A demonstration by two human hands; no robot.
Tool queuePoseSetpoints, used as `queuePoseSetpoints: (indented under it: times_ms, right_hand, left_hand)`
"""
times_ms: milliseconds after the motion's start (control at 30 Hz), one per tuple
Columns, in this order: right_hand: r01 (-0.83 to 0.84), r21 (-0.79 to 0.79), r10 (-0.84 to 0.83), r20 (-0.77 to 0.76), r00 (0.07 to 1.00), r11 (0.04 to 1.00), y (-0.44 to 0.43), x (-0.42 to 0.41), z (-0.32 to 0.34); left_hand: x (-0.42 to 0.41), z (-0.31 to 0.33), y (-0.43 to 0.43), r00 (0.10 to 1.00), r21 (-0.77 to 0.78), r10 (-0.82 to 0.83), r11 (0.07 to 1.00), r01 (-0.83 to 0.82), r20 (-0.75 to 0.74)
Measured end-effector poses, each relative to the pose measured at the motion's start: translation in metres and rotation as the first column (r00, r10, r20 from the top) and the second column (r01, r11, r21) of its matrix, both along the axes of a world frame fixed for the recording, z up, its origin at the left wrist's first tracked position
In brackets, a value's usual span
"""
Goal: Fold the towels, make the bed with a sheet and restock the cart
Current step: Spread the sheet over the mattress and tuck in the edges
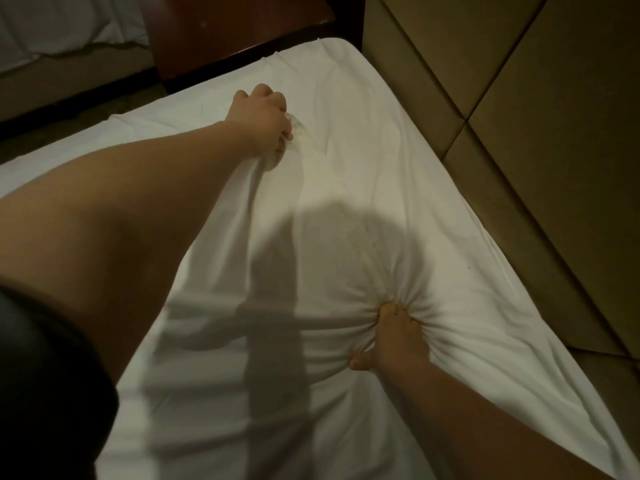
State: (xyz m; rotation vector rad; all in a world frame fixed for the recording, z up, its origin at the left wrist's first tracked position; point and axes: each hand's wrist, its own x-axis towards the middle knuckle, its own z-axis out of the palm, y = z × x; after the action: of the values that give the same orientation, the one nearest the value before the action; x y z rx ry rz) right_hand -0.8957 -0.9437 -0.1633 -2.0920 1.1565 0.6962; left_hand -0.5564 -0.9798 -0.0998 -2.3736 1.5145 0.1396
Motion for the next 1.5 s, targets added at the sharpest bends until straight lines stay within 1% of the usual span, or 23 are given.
queuePoseSetpoints:
  times_ms: [67,133,233,300,400,567,700,733,800,867,1000,1067,1133,1200,1300,1500]
  right_hand:
    - [0.0,-0.001,0.0,0.002,1.0,1.0,0.0,-0.001,0.001]
    - [-0.003,-0.003,0.003,0.002,1.0,1.0,0.0,-0.001,0.001]
    - [0.016,0.017,-0.016,0.008,1.0,1.0,0.0,-0.001,0.001]
    - [0.012,0.017,-0.012,0.005,1.0,1.0,0.0,0.0,0.001]
    - [0.008,0.002,-0.008,-0.002,1.0,1.0,0.0,0.0,0.001]
    - [0.015,0.015,-0.015,0.008,1.0,1.0,0.0,-0.001,0.0]
    - [0.015,0.009,-0.015,-0.003,1.0,1.0,0.0,0.0,-0.002]
    - [0.012,0.006,-0.012,-0.012,1.0,1.0,0.0,0.0,-0.003]
    - [0.006,0.0,-0.006,-0.019,1.0,1.0,0.0,0.001,-0.004]
    - [-0.004,-0.002,0.004,-0.023,1.0,1.0,0.0,0.001,-0.003]
    - [-0.015,0.01,0.016,-0.021,1.0,1.0,0.002,0.0,-0.004]
    - [-0.011,0.012,0.011,-0.01,1.0,1.0,0.001,0.0,-0.004]
    - [-0.013,0.014,0.013,0.004,1.0,1.0,0.0,-0.001,-0.003]
    - [-0.021,0.012,0.021,0.02,1.0,1.0,0.001,-0.003,-0.003]
    - [-0.015,-0.001,0.015,0.044,0.999,1.0,0.001,-0.006,-0.004]
    - [-0.082,0.009,0.082,0.037,0.996,0.997,-0.003,-0.004,-0.007]
  left_hand:
    - [0.001,-0.001,0.003,1.0,-0.046,-0.01,0.999,0.011,0.016]
    - [0.002,-0.006,0.006,0.999,-0.12,0.032,0.992,-0.03,0.012]
    - [-0.003,-0.01,0.004,0.989,-0.296,0.132,0.944,-0.147,-0.07]
    - [-0.011,-0.007,-0.004,0.984,-0.353,0.148,0.919,-0.174,-0.099]
    - [-0.018,-0.011,-0.012,0.978,-0.346,0.193,0.915,-0.209,-0.08]
    - [-0.028,-0.033,-0.015,0.942,-0.327,0.323,0.884,-0.334,-0.089]
    - [-0.041,-0.04,-0.015,0.91,-0.407,0.335,0.816,-0.41,-0.246]
    - [-0.045,-0.042,-0.011,0.909,-0.419,0.326,0.81,-0.41,-0.258]
    - [-0.058,-0.048,0.002,0.919,-0.42,0.306,0.821,-0.387,-0.249]
    - [-0.077,-0.058,0.018,0.929,-0.385,0.289,0.85,-0.36,-0.231]
    - [-0.115,-0.07,0.042,0.9,-0.31,0.325,0.858,-0.41,-0.291]
    - [-0.13,-0.074,0.05,0.895,-0.297,0.322,0.861,-0.412,-0.309]
    - [-0.149,-0.079,0.057,0.939,-0.346,0.254,0.88,-0.324,-0.233]
    - [-0.16,-0.085,0.058,0.956,-0.366,0.24,0.885,-0.287,-0.169]
    - [-0.161,-0.086,0.049,0.907,-0.271,0.31,0.881,-0.387,-0.287]
    - [-0.156,-0.089,0.043,0.91,-0.271,0.324,0.88,-0.39,-0.26]
